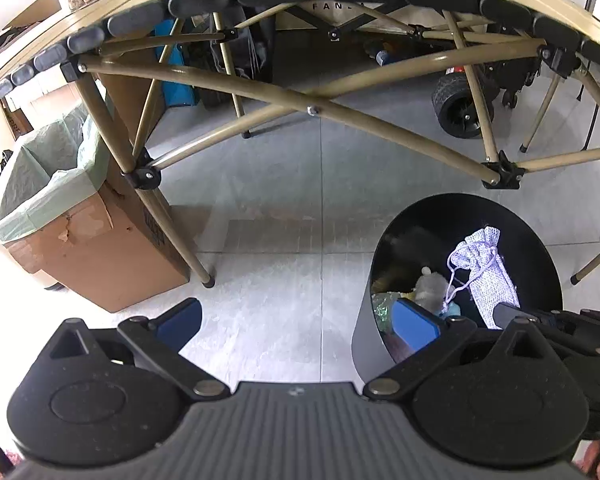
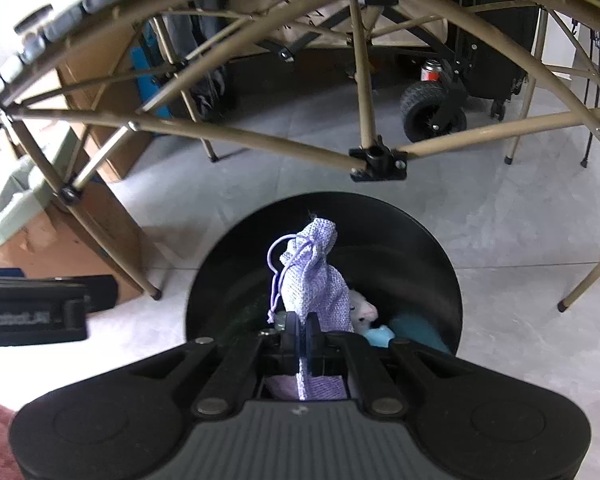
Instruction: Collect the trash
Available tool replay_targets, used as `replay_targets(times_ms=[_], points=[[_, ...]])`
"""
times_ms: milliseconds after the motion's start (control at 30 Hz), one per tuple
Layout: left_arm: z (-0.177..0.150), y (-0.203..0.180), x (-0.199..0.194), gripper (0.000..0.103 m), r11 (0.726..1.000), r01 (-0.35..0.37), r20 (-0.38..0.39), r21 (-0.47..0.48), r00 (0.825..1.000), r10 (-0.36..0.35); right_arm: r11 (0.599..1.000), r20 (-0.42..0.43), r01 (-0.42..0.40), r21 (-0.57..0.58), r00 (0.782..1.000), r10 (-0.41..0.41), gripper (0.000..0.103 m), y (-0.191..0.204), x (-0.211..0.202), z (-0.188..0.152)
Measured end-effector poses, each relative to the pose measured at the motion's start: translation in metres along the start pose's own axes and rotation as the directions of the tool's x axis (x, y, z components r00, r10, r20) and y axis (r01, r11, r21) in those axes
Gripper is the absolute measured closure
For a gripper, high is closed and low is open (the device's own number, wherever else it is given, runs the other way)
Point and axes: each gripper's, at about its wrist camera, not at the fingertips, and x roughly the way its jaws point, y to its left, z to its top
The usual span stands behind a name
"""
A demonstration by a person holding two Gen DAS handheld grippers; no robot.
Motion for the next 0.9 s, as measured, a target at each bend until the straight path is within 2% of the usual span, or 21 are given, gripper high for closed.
replay_targets(times_ms=[133, 233, 300, 333, 367, 400, 433, 467, 500, 733, 800, 900], points=[[-0.001, 0.001, 0.000, 0.000, 1.000, 0.001, 0.000, -0.006, 1.000, -0.001, 1.000, -0.019, 0.005, -0.014, 1.000, -0.005, 0.098, 0.002, 0.003, -0.002], [-0.001, 0.002, -0.001, 0.000, 1.000, -0.003, 0.004, -0.018, 1.000, 0.003, 1.000, -0.008, 0.009, -0.005, 1.000, -0.009, 0.085, -0.002, 0.003, -0.002], [0.000, 0.004, -0.001, 0.000, 1.000, -0.014, 0.010, -0.028, 1.000, 0.015, 1.000, -0.008, 0.002, 0.013, 1.000, -0.002, 0.066, -0.005, 0.003, -0.001], [0.001, 0.004, -0.001, 0.000, 0.999, -0.017, 0.011, -0.033, 1.000, 0.017, 1.000, -0.008, 0.008, 0.016, 1.000, -0.008, 0.049, -0.007, 0.003, -0.002], [0.001, 0.005, 0.000, 0.000, 0.999, -0.019, 0.011, -0.036, 1.000, 0.019, 1.000, -0.007, 0.014, 0.016, 1.000, -0.013, 0.040, -0.008, 0.003, -0.002], [0.002, 0.005, 0.000, 0.000, 0.999, -0.020, 0.011, -0.038, 1.000, 0.020, 1.000, -0.005, 0.014, 0.015, 1.000, -0.014, 0.037, -0.008, 0.002, -0.002], [0.002, 0.006, 0.000, 0.000, 0.999, -0.020, 0.012, -0.040, 1.000, 0.021, 1.000, -0.007, 0.012, 0.018, 1.000, -0.012, 0.025, -0.009, 0.002, -0.002], [0.002, 0.006, 0.000, 0.000, 0.999, -0.020, 0.013, -0.041, 1.000, 0.020, 1.000, -0.004, 0.007, 0.024, 1.000, -0.007, 0.006, -0.009, 0.002, -0.002], [0.002, 0.006, 0.000, 0.000, 0.999, -0.018, 0.015, -0.041, 1.000, 0.019, 1.000, 0.002, 0.002, 0.031, 1.000, -0.002, 0.000, -0.011, 0.001, -0.002], [0.003, 0.007, -0.010, 0.000, 0.998, -0.010, 0.063, -0.065, 0.998, 0.014, 1.000, 0.039, -0.008, 0.010, 0.999, 0.008, 0.000, -0.015, -0.015, -0.003], [0.002, 0.009, -0.019, 0.000, 0.996, 0.013, 0.095, -0.083, 0.995, -0.005, 1.000, 0.053, -0.020, 0.020, 0.998, 0.019, 0.000, -0.019, -0.025, -0.005], [-0.001, 0.011, -0.042, 0.000, 0.994, 0.060, 0.162, -0.088, 0.986, -0.045, 0.994, 0.075, -0.080, 0.075, 0.994, 0.075, 0.000, -0.029, -0.046, -0.011]])
